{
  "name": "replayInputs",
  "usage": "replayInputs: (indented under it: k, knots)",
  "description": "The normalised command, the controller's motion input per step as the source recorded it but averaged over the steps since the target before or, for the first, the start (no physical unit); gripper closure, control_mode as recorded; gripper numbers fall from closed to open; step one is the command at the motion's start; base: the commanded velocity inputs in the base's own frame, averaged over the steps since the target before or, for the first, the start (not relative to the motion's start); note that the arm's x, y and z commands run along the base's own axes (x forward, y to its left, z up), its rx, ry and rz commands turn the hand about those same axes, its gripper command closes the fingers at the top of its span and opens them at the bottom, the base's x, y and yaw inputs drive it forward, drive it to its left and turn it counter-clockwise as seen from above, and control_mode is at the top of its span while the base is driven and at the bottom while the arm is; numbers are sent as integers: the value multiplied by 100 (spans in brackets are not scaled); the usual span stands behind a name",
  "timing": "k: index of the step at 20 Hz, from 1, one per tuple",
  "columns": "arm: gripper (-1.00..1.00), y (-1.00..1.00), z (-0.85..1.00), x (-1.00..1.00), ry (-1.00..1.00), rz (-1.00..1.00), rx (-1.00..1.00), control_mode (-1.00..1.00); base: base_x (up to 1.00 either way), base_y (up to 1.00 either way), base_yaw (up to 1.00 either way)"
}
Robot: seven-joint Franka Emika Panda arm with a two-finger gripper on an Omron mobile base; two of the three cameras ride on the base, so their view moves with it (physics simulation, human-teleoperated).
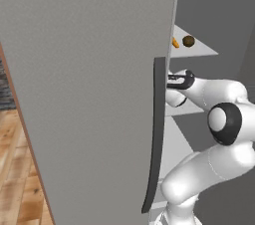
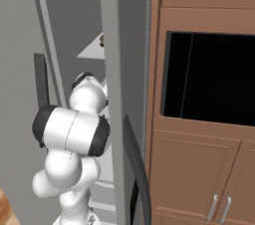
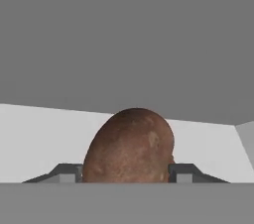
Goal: Take the carrot and potato from the second highest rack and move them to the highest rack where the mushroom and kiwi are located, to maximize freezer space. Close the freezer door after rearranging.
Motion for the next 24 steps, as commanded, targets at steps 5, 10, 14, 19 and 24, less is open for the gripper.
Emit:
replayInputs:
  k: [5,10,14,19,24]
  knots:
    - [100,20,-33,0,7,2,0,-100,0,0,0]
    - [100,7,-3,-52,-5,1,0,-100,0,0,0]
    - [100,0,0,-93,-13,0,-1,-100,0,0,0]
    - [100,7,4,-96,-14,0,-4,-100,0,0,0]
    - [100,14,60,-89,-10,-1,-6,-100,0,0,0]
